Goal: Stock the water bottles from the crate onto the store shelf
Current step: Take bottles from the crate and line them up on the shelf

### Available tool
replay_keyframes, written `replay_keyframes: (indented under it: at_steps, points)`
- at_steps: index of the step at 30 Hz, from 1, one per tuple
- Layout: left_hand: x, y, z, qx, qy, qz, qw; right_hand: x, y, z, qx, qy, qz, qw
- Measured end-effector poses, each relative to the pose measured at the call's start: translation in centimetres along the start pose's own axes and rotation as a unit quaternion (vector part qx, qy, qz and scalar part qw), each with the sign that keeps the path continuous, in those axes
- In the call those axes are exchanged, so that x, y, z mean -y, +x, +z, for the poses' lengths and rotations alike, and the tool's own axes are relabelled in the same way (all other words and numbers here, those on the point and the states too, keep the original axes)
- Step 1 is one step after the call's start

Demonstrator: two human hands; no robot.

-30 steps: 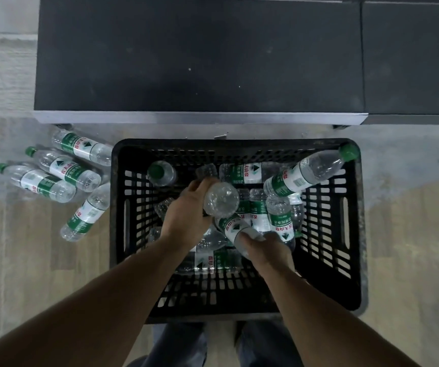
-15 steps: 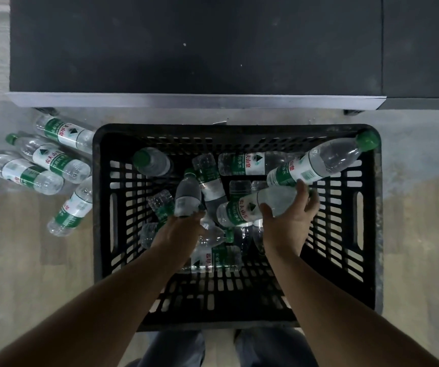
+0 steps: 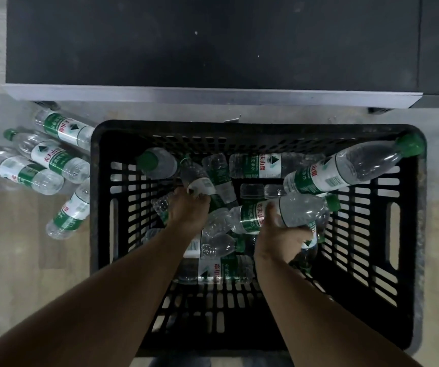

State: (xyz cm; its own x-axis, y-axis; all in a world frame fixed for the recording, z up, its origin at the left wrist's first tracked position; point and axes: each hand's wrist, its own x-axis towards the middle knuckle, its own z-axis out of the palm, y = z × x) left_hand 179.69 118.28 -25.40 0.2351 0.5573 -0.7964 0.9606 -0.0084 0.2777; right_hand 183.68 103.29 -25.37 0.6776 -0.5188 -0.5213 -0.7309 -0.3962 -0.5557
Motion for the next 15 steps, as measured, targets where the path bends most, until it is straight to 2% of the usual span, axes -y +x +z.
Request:
replay_keyframes:
  at_steps: [4,6,8,12,15]
  points:
    - [0.1,2.0,2.1,0.03,-0.13,-0.084,0.988,-1.1,0.0,1.5,0.092,0.039,0.008,0.995]
    - [0.1,2.7,2.8,0.006,-0.168,-0.107,0.98,-1.5,0.5,2.0,0.086,0.071,0.042,0.993]
    - [0.0,3.2,3.1,-0.005,-0.197,-0.124,0.972,-2.0,0.8,2.3,0.099,0.041,0.045,0.993]
    - [-0.2,2.3,2.0,0.007,-0.183,-0.124,0.975,-1.3,0.0,1.7,0.058,0.004,0.052,0.997]
    - [0.2,0.4,0.4,0.01,-0.145,-0.109,0.983,-0.1,-1.5,0.1,0.07,-0.001,0.054,0.996]
